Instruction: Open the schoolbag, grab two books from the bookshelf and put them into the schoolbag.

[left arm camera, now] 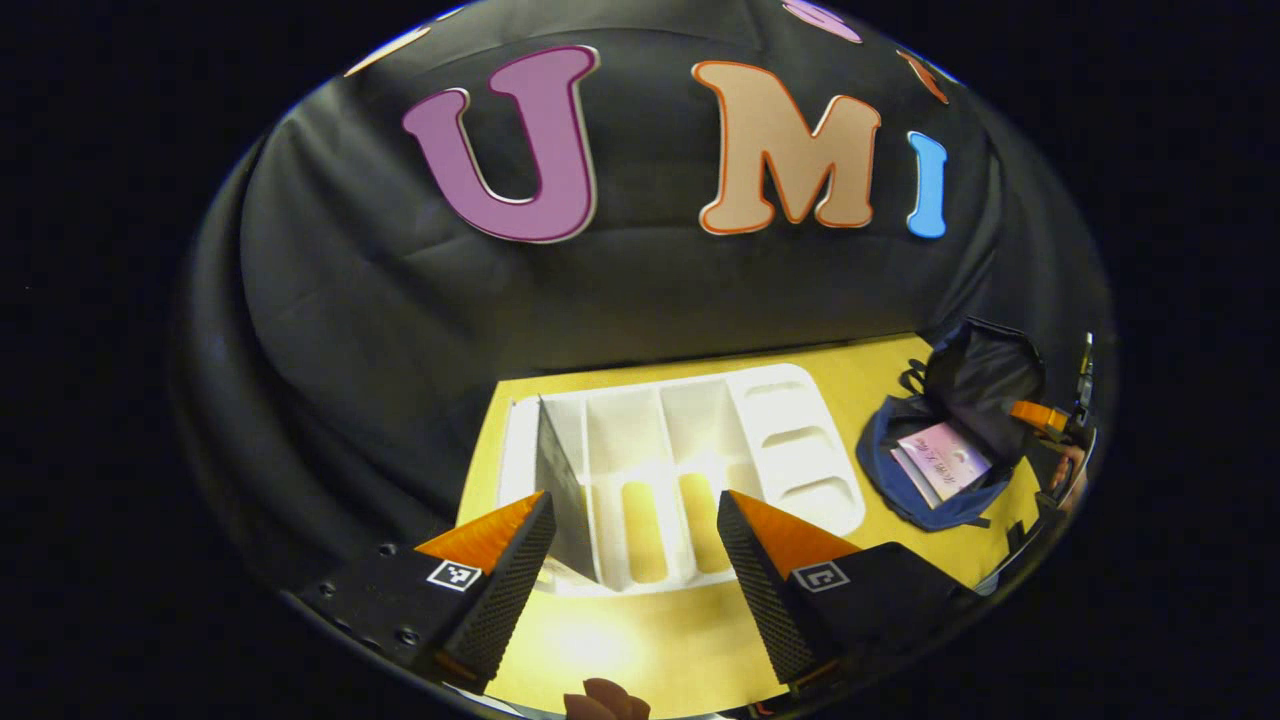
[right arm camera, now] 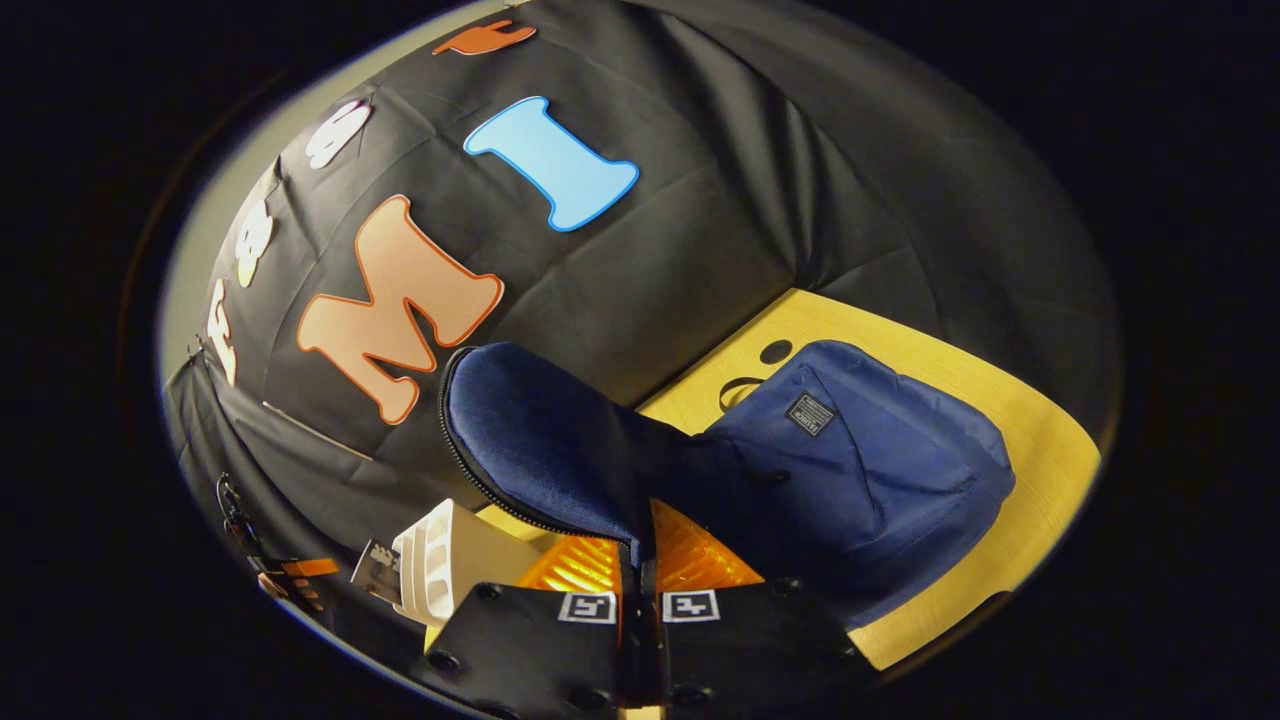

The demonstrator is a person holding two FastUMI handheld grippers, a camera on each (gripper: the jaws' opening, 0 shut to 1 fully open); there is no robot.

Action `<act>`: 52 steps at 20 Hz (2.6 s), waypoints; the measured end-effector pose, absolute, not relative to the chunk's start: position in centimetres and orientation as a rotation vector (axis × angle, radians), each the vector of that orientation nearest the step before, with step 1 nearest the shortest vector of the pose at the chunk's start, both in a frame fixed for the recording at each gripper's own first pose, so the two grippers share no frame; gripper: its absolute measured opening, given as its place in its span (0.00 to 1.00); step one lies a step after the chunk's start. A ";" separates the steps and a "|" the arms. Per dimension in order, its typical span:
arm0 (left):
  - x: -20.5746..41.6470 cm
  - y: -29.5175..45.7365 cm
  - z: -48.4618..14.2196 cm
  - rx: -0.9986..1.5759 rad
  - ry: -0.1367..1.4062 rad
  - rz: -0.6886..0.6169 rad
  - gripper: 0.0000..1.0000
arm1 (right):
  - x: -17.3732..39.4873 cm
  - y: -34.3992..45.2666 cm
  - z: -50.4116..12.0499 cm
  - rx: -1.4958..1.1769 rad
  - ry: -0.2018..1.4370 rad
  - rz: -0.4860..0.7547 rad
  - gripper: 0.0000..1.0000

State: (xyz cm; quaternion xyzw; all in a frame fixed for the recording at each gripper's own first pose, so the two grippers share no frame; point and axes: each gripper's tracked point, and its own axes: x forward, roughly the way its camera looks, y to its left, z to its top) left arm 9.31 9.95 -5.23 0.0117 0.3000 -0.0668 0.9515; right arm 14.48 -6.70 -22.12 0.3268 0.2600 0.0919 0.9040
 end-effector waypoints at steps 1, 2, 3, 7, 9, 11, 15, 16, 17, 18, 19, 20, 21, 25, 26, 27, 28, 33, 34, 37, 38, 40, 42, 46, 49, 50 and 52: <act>9.9 10.9 -5.1 0.024 0.612 -0.125 0.96 | 14.5 -6.7 -22.1 0.677 0.536 0.186 0.03; 10.5 11.8 -5.1 0.023 0.618 -0.121 0.96 | 14.5 -6.8 -22.1 0.676 0.535 0.184 0.03; 11.2 12.7 -5.2 0.019 0.619 -0.114 0.96 | 14.5 -6.8 -22.2 0.674 0.535 0.181 0.03; 13.5 14.0 -7.0 -0.047 0.679 -0.109 0.96 | 14.6 -6.7 -22.2 0.665 0.536 0.173 0.03; 14.2 14.3 -8.4 -0.049 0.726 -0.111 0.96 | 14.5 -6.7 -22.3 0.659 0.537 0.172 0.03; 15.4 14.7 -9.5 -0.049 0.753 -0.114 0.96 | 14.4 -6.6 -22.2 0.660 0.536 0.170 0.03; 16.3 15.7 -12.2 -0.054 0.855 -0.088 0.96 | 14.3 -6.8 -22.0 0.664 0.532 0.167 0.03; 16.4 16.1 -13.0 -0.055 0.881 -0.074 0.96 | 14.3 -6.8 -22.0 0.667 0.532 0.165 0.04; 16.4 16.0 -13.7 -0.060 0.910 -0.077 0.96 | 14.3 -6.7 -22.0 0.668 0.533 0.164 0.04; 16.4 15.9 -14.3 -0.064 0.929 -0.082 0.95 | 14.4 -6.7 -22.1 0.667 0.534 0.165 0.03; 16.4 15.9 -14.7 -0.071 0.948 -0.087 0.95 | 14.4 -6.7 -22.1 0.664 0.535 0.166 0.03; 16.3 15.9 -15.1 -0.076 0.966 -0.088 0.94 | 14.4 -6.7 -22.0 0.661 0.535 0.166 0.03; 16.3 15.7 -15.5 -0.083 0.984 -0.087 0.92 | 14.4 -6.6 -22.0 0.659 0.536 0.167 0.03; 16.2 15.8 -17.9 -0.093 1.060 -0.054 0.84 | 14.4 -6.7 -22.0 0.661 0.534 0.165 0.03; 16.1 15.6 -18.2 -0.098 1.071 -0.055 0.79 | 14.4 -6.7 -22.1 0.662 0.533 0.166 0.04; 16.0 15.7 -18.6 -0.098 1.087 -0.052 0.73 | 14.4 -6.7 -22.1 0.663 0.533 0.166 0.03; 16.0 16.1 -19.0 -0.090 1.103 -0.034 0.62 | 14.4 -6.7 -22.1 0.665 0.533 0.165 0.03; 15.8 16.4 -18.8 -0.081 1.117 -0.030 0.37 | 14.5 -6.7 -22.1 0.668 0.533 0.165 0.03; 15.7 16.5 -18.9 -0.084 1.116 -0.029 0.36 | 14.5 -6.7 -22.2 0.669 0.533 0.165 0.03; 15.6 16.9 -18.3 -0.094 1.105 -0.030 0.35 | 14.5 -6.8 -22.1 0.672 0.531 0.165 0.03; 15.5 16.9 -17.8 -0.099 1.099 -0.034 0.35 | 14.4 -6.8 -22.0 0.674 0.530 0.164 0.03; 15.5 17.1 -16.4 -0.117 1.075 -0.037 0.35 | 14.5 -6.9 -22.0 0.679 0.528 0.162 0.03; 15.8 17.6 -14.6 -0.139 1.035 -0.029 0.35 | 14.4 -6.9 -22.0 0.682 0.528 0.162 0.03; 15.9 18.1 -11.5 -0.205 0.975 -0.022 0.34 | 14.4 -6.8 -22.2 0.684 0.531 0.164 0.03; 15.4 18.7 -8.8 -0.251 0.919 -0.025 0.34 | 14.4 -6.9 -22.1 0.689 0.530 0.163 0.04; 15.3 18.9 -7.9 -0.273 0.901 -0.028 0.34 | 14.4 -6.8 -22.2 0.688 0.531 0.163 0.03; 15.0 19.2 -5.8 -0.328 0.849 -0.040 0.35 | 14.4 -6.8 -22.2 0.689 0.531 0.163 0.03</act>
